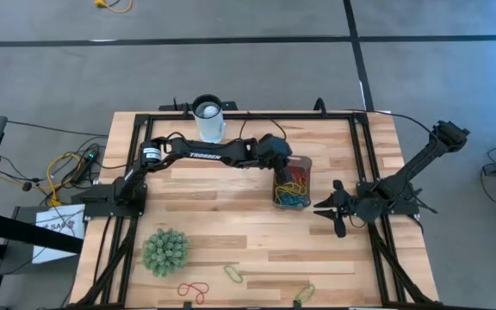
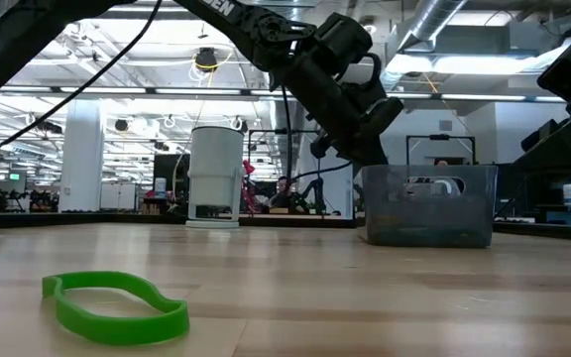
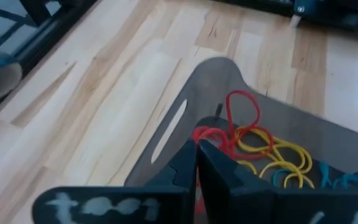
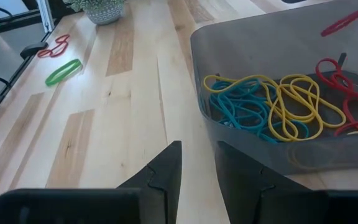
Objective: Pick and place items into bin
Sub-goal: Put the red rubber band into the black bin
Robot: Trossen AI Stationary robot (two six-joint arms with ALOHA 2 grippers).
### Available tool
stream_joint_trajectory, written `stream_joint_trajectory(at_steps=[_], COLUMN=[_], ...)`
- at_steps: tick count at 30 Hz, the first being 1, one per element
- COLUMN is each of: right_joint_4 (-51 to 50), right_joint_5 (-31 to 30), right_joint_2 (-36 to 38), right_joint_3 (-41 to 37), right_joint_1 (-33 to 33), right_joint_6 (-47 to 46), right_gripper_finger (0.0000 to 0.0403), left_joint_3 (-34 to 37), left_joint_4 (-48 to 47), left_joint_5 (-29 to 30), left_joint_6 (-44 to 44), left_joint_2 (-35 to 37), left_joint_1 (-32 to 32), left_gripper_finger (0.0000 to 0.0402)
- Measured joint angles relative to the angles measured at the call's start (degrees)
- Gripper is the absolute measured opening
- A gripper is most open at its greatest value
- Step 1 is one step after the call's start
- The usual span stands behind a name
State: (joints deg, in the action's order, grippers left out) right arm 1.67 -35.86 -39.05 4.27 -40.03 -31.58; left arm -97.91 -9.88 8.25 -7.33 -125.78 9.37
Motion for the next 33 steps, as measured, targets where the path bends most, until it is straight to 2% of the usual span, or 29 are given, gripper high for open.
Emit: stream_joint_trajectory(at_steps=[11, 17, 25, 28, 33], right_joint_4=[0.0, 0.0, 0.0, 0.0, 0.0], right_joint_5=[0.0, 0.0, 0.0, 0.0, 0.0], right_joint_2=[0.0, 0.0, 0.0, 0.0, 0.0], right_joint_3=[0.0, 0.0, 0.0, 0.0, 0.0], right_joint_1=[0.0, 0.0, 0.0, 0.0, 0.0], right_joint_6=[0.0, 0.0, 0.0, 0.0, 0.0], right_gripper_finger=[0.0092, 0.0092, 0.0092, 0.0092, 0.0092], left_joint_3=[0.0, 0.0, 0.0, 0.0, 0.0], left_joint_4=[-6.4, -7.4, -7.0, -7.1, -6.7], left_joint_5=[-0.4, -4.5, -7.1, -7.7, -6.7], left_joint_6=[-3.1, -3.1, -3.1, -3.1, -3.1], left_joint_2=[0.0, 0.0, 0.0, 0.0, 0.0], left_joint_1=[0.3, 0.3, 0.3, 0.3, 0.3], left_gripper_finger=[0.0, 0.0, 0.0001, 0.0012, 0.0058])
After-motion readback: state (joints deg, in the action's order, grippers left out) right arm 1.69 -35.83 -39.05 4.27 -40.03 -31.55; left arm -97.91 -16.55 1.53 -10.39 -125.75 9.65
